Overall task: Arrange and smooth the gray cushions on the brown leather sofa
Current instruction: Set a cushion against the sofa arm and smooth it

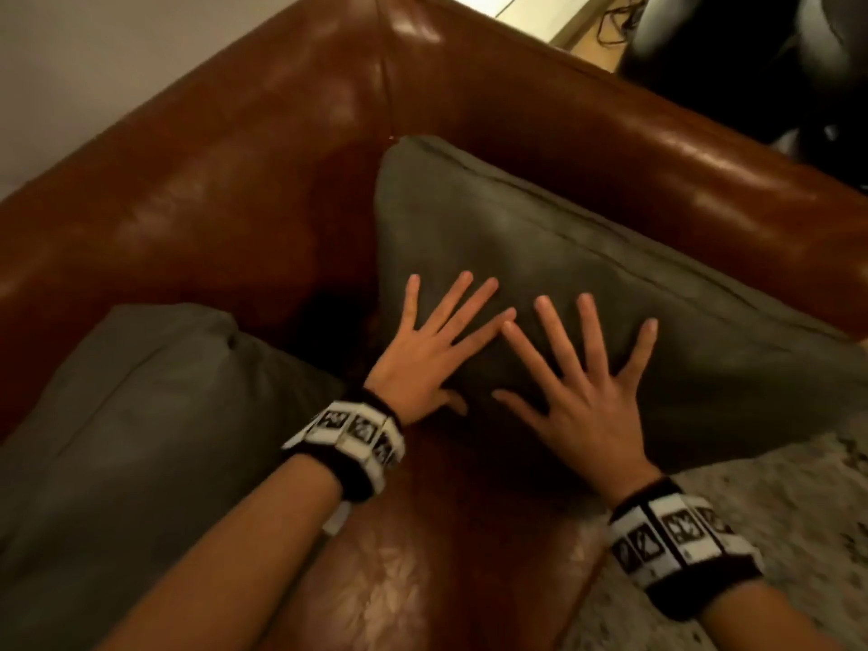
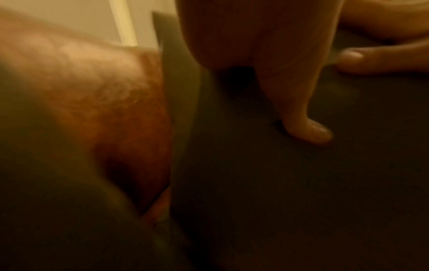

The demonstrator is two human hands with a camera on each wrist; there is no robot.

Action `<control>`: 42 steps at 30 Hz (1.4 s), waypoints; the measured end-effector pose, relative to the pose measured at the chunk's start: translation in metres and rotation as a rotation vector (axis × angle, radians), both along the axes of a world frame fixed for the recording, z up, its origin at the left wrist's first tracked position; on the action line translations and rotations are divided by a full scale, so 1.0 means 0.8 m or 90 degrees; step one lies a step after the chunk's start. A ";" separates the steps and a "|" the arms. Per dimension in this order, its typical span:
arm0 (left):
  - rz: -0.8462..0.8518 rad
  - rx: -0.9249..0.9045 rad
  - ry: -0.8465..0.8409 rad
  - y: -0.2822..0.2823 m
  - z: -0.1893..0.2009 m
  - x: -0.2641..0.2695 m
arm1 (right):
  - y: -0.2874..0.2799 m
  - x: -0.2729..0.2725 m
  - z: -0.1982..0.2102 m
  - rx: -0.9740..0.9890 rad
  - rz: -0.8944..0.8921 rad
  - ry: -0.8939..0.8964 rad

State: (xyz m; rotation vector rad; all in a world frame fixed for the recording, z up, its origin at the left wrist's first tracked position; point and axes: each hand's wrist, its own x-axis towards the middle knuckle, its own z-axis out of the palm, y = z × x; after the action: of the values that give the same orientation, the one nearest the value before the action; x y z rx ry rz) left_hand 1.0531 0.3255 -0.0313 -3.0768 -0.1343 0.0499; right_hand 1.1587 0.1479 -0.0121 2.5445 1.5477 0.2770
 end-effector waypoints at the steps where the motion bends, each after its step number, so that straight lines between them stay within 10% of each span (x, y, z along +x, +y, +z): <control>1: 0.016 0.001 0.002 0.008 0.005 0.021 | 0.007 0.017 0.003 -0.005 -0.005 -0.019; 10: -0.008 -0.084 -0.098 0.019 0.002 0.028 | 0.005 0.027 -0.007 0.029 0.017 -0.076; 16: 0.688 -0.646 -0.563 0.004 0.010 0.055 | -0.012 0.018 -0.026 0.104 0.044 -0.078; 22: 0.686 -0.954 -0.584 0.046 -0.024 0.070 | 0.003 0.022 -0.026 0.124 0.036 -0.065; 32: 0.743 -0.906 -0.545 0.047 -0.074 0.059 | 0.010 0.016 -0.027 0.119 0.024 -0.059; 36: 0.809 -0.664 -0.665 -0.026 -0.054 0.016 | 0.005 0.012 -0.031 0.103 0.022 -0.041; 42: 0.870 -0.727 -0.459 -0.063 -0.050 0.064 | 0.011 0.016 -0.026 0.109 0.016 -0.034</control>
State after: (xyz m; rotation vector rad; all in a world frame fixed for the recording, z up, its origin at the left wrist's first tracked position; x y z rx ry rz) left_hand 1.1045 0.2753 -0.0713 -2.7134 -2.9144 -1.2378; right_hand 1.1711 0.1566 -0.0326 2.6213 1.6012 0.4968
